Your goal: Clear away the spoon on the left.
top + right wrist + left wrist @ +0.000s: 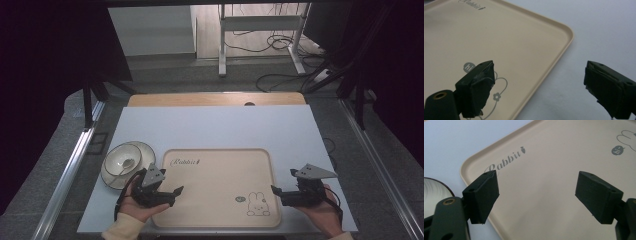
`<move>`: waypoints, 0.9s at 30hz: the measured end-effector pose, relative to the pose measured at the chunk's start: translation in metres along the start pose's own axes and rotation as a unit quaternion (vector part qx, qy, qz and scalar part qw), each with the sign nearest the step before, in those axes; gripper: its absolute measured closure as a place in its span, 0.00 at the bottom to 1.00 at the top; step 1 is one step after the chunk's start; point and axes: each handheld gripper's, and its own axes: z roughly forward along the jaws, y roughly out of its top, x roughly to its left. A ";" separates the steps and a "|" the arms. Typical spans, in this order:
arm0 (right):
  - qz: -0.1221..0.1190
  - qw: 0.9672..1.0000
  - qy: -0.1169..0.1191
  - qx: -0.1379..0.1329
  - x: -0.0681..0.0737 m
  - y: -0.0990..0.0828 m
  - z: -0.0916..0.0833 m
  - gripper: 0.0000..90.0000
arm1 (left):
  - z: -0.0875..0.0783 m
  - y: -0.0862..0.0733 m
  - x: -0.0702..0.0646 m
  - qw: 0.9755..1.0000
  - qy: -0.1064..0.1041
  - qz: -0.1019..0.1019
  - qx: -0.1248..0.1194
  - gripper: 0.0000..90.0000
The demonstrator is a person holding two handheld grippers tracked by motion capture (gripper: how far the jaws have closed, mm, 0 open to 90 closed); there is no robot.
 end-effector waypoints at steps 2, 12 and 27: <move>-0.006 1.000 0.004 0.000 -0.001 -0.001 0.000 0.13 | 0.000 0.000 0.000 1.000 0.003 0.005 0.003 0.21; -0.013 1.000 0.002 0.001 0.001 0.002 0.005 0.16 | -0.007 -0.002 -0.005 1.000 0.017 0.016 -0.005 0.21; -0.003 1.000 0.006 0.007 0.000 0.002 0.008 0.17 | -0.013 -0.002 -0.005 1.000 0.013 0.022 -0.016 0.22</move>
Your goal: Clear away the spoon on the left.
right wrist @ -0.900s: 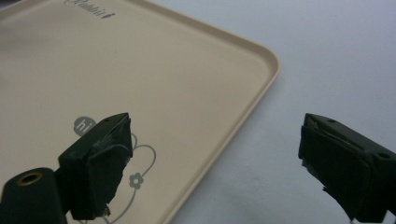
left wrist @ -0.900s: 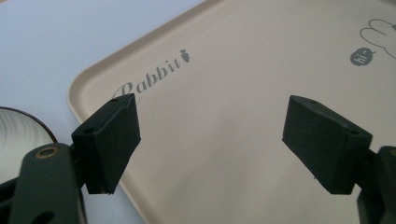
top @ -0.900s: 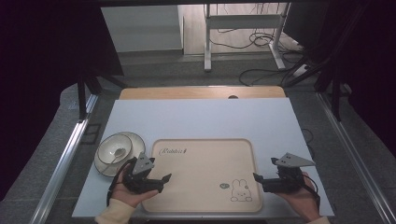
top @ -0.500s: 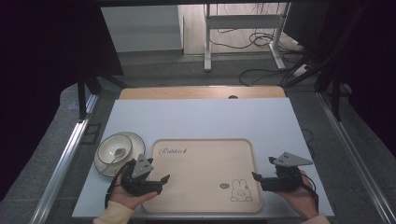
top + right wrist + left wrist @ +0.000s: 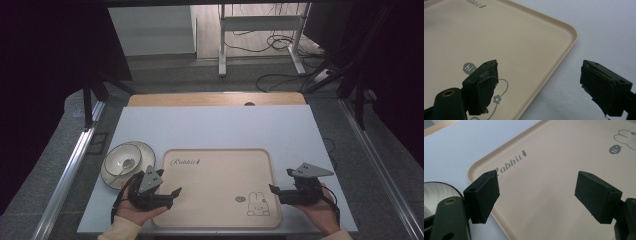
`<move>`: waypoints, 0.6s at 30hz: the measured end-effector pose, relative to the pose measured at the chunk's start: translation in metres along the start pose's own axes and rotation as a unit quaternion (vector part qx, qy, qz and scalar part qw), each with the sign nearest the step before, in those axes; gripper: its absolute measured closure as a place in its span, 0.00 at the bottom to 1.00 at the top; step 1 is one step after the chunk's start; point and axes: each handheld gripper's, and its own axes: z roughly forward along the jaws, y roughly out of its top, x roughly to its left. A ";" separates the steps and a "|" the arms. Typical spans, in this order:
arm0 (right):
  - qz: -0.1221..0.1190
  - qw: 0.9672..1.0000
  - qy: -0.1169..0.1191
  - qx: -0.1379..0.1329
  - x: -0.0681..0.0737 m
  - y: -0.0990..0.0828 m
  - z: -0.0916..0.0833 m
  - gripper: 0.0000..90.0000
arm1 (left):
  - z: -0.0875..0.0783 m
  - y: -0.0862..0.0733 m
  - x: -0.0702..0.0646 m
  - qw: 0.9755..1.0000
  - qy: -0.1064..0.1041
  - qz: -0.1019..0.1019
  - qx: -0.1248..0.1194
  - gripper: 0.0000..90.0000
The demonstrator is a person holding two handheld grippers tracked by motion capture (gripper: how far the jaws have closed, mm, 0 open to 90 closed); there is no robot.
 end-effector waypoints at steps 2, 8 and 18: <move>-0.002 1.000 0.000 0.002 0.000 0.000 0.001 0.17 | 0.000 0.000 0.000 1.000 -0.001 -0.002 -0.001 0.22; 0.003 1.000 -0.001 0.002 -0.003 0.000 0.001 0.17 | -0.006 0.004 -0.001 1.000 0.001 0.001 -0.006 0.22; 0.002 1.000 0.001 -0.001 -0.002 0.000 -0.001 0.17 | -0.020 0.011 -0.001 1.000 0.010 -0.001 -0.022 0.23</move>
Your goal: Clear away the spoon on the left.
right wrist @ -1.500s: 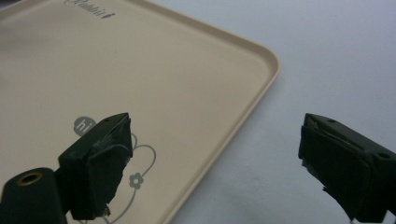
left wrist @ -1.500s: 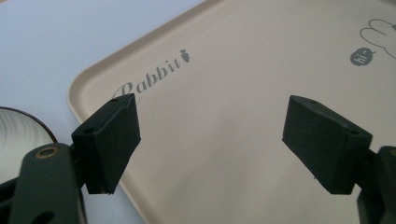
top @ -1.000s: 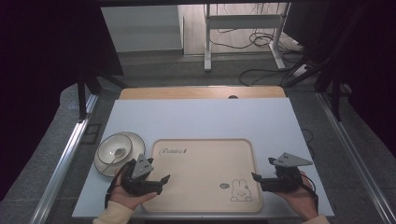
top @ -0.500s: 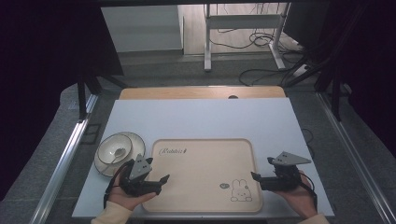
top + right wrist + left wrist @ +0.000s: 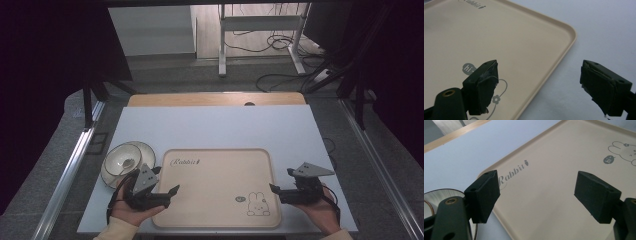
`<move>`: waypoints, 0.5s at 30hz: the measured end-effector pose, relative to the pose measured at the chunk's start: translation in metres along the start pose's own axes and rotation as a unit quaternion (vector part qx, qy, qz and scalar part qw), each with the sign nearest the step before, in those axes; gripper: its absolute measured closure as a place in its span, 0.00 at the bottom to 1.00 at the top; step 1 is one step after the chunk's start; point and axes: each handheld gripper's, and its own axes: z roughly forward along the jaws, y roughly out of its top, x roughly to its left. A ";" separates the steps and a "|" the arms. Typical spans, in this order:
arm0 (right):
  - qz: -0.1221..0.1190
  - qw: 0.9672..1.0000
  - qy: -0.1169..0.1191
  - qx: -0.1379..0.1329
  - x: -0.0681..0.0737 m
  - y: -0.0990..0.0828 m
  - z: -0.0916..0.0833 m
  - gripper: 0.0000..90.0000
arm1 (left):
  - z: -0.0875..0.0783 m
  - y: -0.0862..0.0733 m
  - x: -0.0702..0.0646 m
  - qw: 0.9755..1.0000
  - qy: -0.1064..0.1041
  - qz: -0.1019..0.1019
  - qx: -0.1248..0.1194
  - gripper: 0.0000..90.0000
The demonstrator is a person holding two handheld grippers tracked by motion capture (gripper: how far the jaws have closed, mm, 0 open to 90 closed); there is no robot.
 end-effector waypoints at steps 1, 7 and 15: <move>-0.003 1.000 0.000 0.000 0.000 0.000 0.000 0.17 | -0.002 0.001 0.001 1.000 -0.001 0.000 0.001 0.24; -0.004 1.000 0.000 -0.003 0.000 0.001 0.000 0.17 | -0.011 0.006 0.000 1.000 0.001 0.002 -0.005 0.26; -0.009 1.000 -0.001 -0.001 0.002 0.001 0.000 0.17 | -0.024 0.011 0.003 1.000 0.016 0.005 -0.003 0.26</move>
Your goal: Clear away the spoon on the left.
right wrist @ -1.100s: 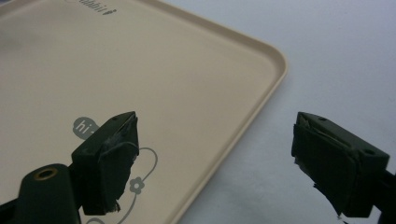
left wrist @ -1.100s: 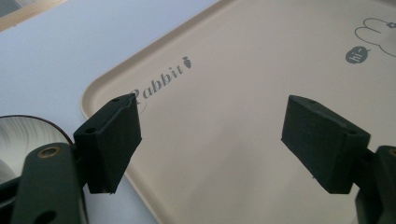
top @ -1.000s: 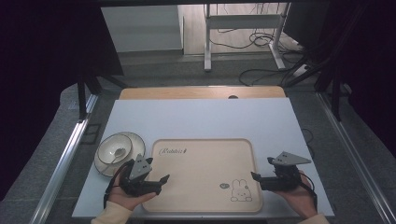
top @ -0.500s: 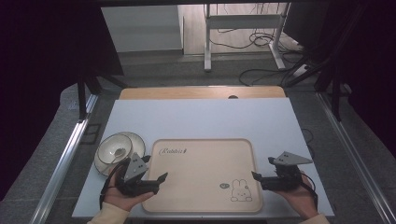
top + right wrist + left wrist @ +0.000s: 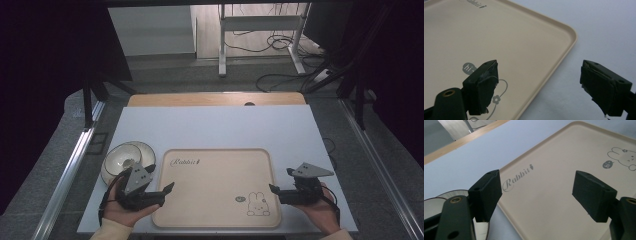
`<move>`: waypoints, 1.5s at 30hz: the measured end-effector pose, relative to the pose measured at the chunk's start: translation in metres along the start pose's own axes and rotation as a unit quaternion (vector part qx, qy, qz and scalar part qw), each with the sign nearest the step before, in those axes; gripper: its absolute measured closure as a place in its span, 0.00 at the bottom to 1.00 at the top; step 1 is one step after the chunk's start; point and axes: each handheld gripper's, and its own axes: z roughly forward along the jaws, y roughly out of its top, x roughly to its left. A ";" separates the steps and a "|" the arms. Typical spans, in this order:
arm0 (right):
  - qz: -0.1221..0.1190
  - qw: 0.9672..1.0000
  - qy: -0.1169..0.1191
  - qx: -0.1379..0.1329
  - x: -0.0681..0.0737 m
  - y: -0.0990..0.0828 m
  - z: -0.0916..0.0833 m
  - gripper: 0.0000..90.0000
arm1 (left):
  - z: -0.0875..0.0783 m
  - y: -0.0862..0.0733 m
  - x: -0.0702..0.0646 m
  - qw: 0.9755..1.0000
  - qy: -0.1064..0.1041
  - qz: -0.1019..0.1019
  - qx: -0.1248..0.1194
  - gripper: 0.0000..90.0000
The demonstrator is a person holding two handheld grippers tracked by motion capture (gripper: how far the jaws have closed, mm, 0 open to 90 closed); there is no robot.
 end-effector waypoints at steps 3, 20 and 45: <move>0.001 1.000 -0.001 0.001 0.000 0.000 0.000 0.17 | -0.005 0.002 0.002 1.000 0.005 0.002 0.001 0.26; 0.005 1.000 -0.010 0.005 -0.002 -0.001 0.001 0.17 | -0.044 0.009 0.019 0.999 0.050 0.010 -0.009 0.26; 0.012 1.000 -0.025 -0.002 -0.006 -0.002 -0.003 0.17 | -0.061 -0.035 0.058 0.995 0.089 -0.044 0.025 0.26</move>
